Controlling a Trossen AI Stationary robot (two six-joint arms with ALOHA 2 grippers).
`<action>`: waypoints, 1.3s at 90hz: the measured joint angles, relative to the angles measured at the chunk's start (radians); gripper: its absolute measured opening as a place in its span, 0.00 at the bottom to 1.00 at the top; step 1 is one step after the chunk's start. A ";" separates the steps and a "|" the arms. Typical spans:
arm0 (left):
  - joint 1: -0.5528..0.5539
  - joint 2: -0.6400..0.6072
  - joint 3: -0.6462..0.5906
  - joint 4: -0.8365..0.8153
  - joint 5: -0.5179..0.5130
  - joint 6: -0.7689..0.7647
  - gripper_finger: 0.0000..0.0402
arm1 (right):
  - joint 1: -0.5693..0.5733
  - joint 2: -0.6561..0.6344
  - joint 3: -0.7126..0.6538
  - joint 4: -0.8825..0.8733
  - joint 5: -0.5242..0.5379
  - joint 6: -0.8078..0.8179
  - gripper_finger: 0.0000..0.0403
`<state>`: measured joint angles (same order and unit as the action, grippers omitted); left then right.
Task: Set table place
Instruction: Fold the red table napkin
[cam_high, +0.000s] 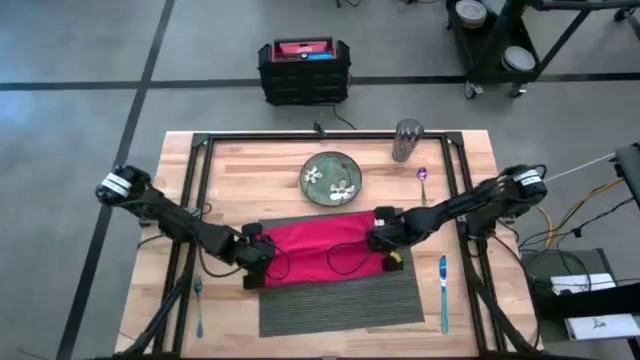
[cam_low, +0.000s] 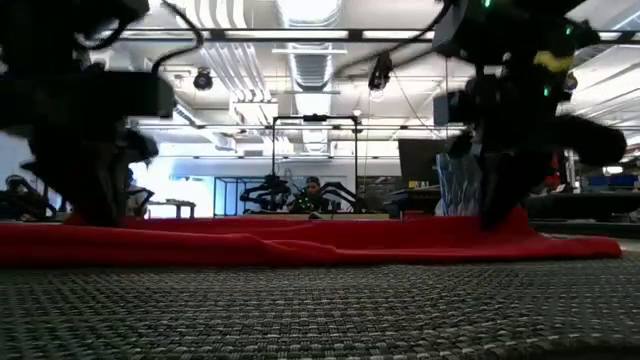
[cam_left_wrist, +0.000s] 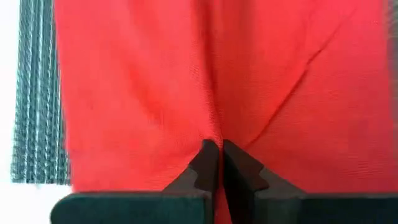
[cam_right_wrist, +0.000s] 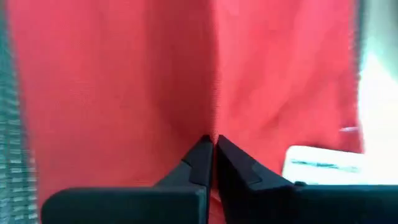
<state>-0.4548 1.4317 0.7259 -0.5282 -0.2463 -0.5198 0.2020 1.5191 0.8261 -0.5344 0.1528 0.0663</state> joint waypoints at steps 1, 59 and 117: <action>0.000 -0.001 0.006 -0.012 0.000 0.000 0.00 | 0.000 -0.007 0.000 -0.002 0.002 0.000 0.00; 0.000 -0.012 0.428 -0.548 -0.112 0.011 0.00 | 0.000 -0.363 0.004 -0.127 0.133 -0.054 0.00; -0.040 -0.025 0.502 -0.558 -0.069 -0.049 0.00 | 0.059 -0.412 0.066 -0.276 0.120 0.058 0.00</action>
<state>-0.4950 1.4067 1.2279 -1.0865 -0.3152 -0.5689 0.2612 1.1072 0.8920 -0.8106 0.2729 0.1247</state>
